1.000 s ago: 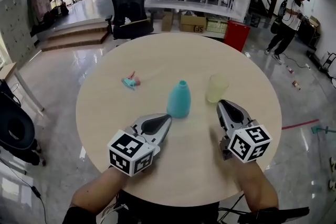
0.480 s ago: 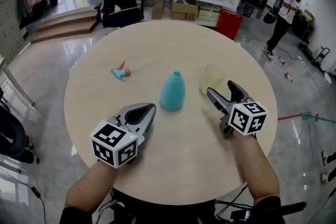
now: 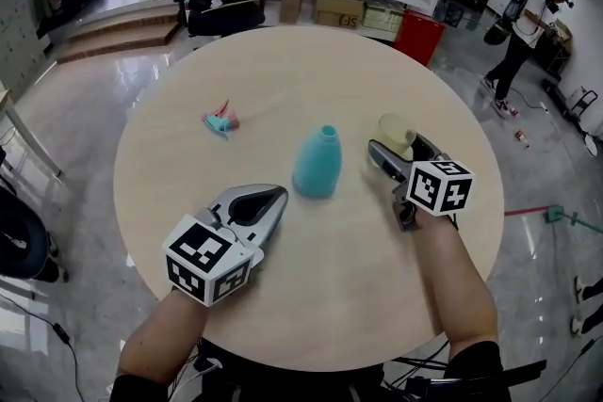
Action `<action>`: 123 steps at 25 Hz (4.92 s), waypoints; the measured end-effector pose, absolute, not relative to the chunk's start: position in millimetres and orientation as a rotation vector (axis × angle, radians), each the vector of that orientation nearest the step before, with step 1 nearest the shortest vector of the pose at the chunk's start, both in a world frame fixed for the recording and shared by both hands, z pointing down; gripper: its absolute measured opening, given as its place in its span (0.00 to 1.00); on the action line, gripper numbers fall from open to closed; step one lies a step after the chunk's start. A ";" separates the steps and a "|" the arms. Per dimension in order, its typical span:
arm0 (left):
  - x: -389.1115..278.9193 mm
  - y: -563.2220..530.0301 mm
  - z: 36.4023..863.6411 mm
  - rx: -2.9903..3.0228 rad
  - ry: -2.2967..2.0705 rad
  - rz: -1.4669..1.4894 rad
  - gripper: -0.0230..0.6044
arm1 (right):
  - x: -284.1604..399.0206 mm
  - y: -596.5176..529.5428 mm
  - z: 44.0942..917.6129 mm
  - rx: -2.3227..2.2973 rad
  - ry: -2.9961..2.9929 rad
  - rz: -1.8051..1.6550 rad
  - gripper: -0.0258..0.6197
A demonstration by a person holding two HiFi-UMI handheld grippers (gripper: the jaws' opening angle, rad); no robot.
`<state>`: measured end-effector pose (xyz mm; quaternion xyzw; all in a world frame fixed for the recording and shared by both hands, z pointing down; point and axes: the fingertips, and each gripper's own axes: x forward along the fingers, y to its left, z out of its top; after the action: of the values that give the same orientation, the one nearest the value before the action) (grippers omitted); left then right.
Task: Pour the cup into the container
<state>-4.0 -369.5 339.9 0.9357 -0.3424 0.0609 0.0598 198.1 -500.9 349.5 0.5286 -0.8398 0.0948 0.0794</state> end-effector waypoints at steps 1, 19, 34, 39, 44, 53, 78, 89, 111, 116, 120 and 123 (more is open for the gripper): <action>-3.0 -369.4 340.2 2.836 -1.019 0.194 0.03 | 197.2 -502.5 349.5 1.578 -2.512 0.288 0.68; -10.0 -376.3 339.8 2.847 -0.975 0.197 0.03 | 193.6 -502.5 349.1 1.554 -2.503 0.294 0.61; -3.0 -367.7 345.3 2.870 -0.934 0.199 0.03 | 156.5 -448.7 278.3 1.322 -2.414 -0.134 0.61; 0.7 -365.2 342.8 2.876 -0.924 0.201 0.03 | 136.2 -438.9 261.9 1.228 -2.324 -0.279 0.61; 3.9 -365.4 340.3 2.878 -0.913 0.202 0.03 | 130.0 -443.2 254.9 1.193 -2.246 -0.354 0.61; 5.9 -359.6 340.1 2.894 -0.868 0.202 0.03 | 117.5 -448.6 256.0 1.117 -2.142 -0.428 0.61; 8.2 -350.1 340.3 2.911 -0.824 0.203 0.03 | 99.5 -452.1 267.6 0.950 -1.847 -0.667 0.61; 7.7 -347.9 340.9 2.916 -0.805 0.205 0.03 | 95.7 -453.5 265.4 0.909 -1.768 -0.715 0.61; 10.7 -345.4 340.6 2.923 -0.787 0.205 0.03 | 93.6 -457.3 264.3 0.874 -1.684 -0.763 0.61; 9.6 -345.0 341.8 2.924 -0.788 0.205 0.03 | 89.9 -457.1 264.4 0.868 -1.662 -0.781 0.61; 9.2 -344.6 343.8 2.924 -0.789 0.205 0.03 | 90.0 -457.0 266.2 0.866 -1.655 -0.787 0.61; 9.6 -345.5 342.6 2.923 -0.788 0.205 0.03 | 89.8 -458.3 265.1 0.865 -1.652 -0.792 0.61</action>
<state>9.6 -345.5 342.6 0.9619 -0.2594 0.0676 0.0537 89.8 -458.3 265.1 0.3623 -0.6918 -0.3315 0.5294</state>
